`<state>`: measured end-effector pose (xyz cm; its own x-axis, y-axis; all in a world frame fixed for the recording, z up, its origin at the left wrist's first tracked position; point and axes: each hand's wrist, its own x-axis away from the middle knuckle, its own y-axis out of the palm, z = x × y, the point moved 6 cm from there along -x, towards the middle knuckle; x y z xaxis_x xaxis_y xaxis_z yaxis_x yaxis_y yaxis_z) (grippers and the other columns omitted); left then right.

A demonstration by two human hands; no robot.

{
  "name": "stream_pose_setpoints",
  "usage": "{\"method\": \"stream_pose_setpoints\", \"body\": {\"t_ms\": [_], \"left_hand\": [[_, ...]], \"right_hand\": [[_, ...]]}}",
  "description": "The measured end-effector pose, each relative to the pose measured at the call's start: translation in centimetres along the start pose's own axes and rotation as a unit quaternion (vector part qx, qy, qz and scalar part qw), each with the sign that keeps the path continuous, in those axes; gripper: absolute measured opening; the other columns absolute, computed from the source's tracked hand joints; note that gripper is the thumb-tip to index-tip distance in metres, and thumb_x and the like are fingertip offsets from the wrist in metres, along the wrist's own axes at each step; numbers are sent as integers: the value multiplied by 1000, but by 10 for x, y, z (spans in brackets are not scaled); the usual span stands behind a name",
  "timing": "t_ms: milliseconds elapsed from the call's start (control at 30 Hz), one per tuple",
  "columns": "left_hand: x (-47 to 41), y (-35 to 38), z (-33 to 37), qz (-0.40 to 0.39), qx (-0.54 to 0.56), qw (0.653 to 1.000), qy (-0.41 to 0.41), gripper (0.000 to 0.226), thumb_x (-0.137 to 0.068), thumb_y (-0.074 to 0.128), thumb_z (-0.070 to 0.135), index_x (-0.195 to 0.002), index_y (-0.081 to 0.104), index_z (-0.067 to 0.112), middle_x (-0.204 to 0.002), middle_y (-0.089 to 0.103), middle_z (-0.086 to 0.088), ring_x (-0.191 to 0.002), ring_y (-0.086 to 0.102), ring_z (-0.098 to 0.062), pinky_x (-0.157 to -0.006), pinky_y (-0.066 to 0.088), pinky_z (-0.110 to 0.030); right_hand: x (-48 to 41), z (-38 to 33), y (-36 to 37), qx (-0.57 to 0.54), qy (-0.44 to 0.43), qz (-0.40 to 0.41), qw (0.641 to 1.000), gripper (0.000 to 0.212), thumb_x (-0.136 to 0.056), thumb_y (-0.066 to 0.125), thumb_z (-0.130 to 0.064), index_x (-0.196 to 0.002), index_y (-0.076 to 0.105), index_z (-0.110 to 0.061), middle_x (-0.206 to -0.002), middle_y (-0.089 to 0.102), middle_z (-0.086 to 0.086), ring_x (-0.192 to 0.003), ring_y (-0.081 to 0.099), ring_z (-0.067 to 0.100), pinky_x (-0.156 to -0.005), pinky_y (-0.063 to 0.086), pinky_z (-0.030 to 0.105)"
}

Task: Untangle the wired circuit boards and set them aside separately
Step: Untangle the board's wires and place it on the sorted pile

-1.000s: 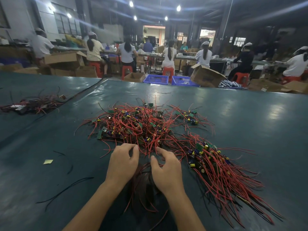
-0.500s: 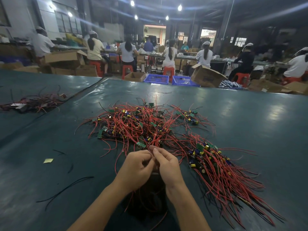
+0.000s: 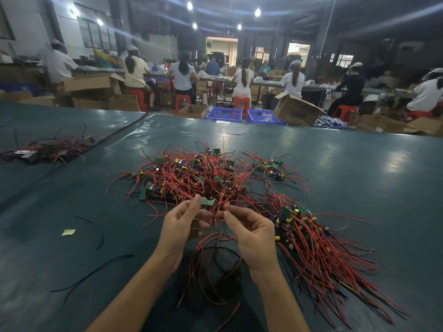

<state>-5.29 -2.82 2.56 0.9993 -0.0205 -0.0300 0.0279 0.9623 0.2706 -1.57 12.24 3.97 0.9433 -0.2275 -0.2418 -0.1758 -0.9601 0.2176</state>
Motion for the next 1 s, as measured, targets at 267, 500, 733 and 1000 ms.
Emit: {"method": "stream_pose_setpoints", "body": {"t_ms": [267,500,733,1000], "left_hand": [[2,0,12,-5,67,996,50,14,-92,55,7,-98,67,7,-71,64,-8,-61,66,-15,-51,52,-22],[4,-2,19,4,76,993,94,20,-94,51,4,-97,68,13,-79,68,-4,-69,68,-16,-53,53,-23],[7,1,22,-40,109,989,95,38,-94,33,1,-83,67,15,-78,66,-7,-66,65,-19,-56,53,-26],[11,6,25,-83,108,986,99,31,-83,34,4,-77,64,14,-85,68,-11,-74,64,-20,-58,53,-27]], "right_hand": [[0,-4,-9,168,-61,55,982,19,-81,79,-11,-84,74,-29,-78,74,-11,-82,68,6,-73,50,17],[6,-7,-3,255,-109,65,958,15,-84,77,-29,-72,70,-26,-63,62,-15,-62,58,6,-59,45,20],[9,5,20,67,15,-39,997,52,-92,55,-48,-81,72,0,-64,64,16,-55,51,24,-60,42,24],[8,9,17,-89,86,19,992,15,-89,65,-30,-91,78,-22,-99,77,4,-95,71,20,-65,56,27]]}}
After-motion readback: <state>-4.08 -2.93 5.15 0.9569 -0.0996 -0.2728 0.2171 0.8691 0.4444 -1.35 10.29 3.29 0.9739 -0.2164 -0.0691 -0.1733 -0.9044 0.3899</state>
